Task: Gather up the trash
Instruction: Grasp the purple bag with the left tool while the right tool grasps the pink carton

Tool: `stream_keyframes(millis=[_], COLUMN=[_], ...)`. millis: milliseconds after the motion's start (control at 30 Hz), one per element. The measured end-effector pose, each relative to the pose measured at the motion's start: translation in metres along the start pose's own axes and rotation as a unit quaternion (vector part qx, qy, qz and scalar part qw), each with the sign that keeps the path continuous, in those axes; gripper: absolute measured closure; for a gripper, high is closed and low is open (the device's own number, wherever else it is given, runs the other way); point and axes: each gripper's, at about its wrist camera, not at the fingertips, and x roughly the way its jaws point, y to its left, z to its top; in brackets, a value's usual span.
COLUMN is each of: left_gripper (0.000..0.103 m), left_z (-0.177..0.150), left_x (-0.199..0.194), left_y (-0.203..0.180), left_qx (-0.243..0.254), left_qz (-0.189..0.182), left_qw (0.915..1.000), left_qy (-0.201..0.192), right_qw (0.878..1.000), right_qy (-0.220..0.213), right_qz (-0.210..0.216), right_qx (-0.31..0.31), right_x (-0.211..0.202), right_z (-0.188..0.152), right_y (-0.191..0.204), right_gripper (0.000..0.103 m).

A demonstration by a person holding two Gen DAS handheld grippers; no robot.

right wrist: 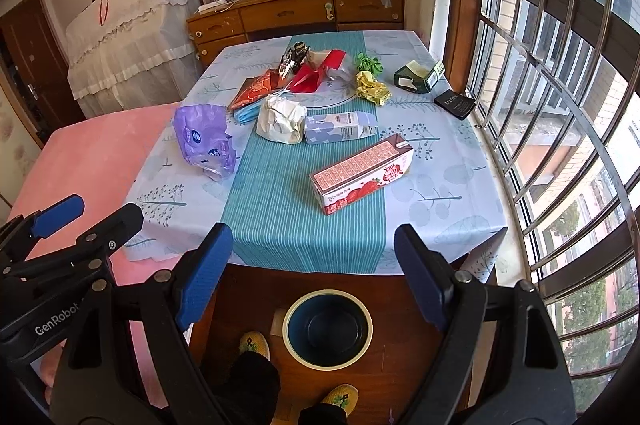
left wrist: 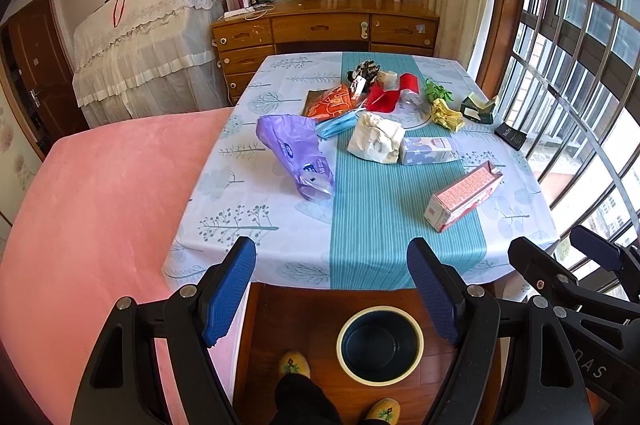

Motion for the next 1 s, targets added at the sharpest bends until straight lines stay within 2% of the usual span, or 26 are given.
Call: stream_keyframes(millis=[267, 467, 600, 767, 1000], left_gripper=[0.023, 0.023, 0.023, 0.023, 0.023], left_z=[0.053, 0.106, 0.130, 0.134, 0.134], left_x=[0.044, 0.100, 0.153, 0.219, 0.287], left_y=[0.051, 0.095, 0.122, 0.134, 0.124], left_qx=[0.001, -0.005, -0.021, -0.034, -0.026], left_qz=[-0.022, -0.049, -0.073, -0.087, -0.110], left_qw=[0.9997, 0.9983, 0.9936, 0.9827, 0.9683], left_qy=[0.006, 0.030, 0.083, 0.160, 0.223], right_qw=[1.000, 0.999, 0.997, 0.990, 0.975], right_qy=[-0.001, 0.009, 0.030, 0.049, 0.067], right_qz=[-0.023, -0.046, -0.058, -0.086, -0.139], right_qx=[-0.001, 0.027, 0.052, 0.100, 0.159], right_x=[0.047, 0.095, 0.129, 0.164, 0.182], right_z=[0.040, 0.070, 0.079, 0.080, 0.070], right_y=[0.045, 0.068, 0.075, 0.069, 0.042], right_gripper=[0.021, 0.021, 0.022, 0.023, 0.023])
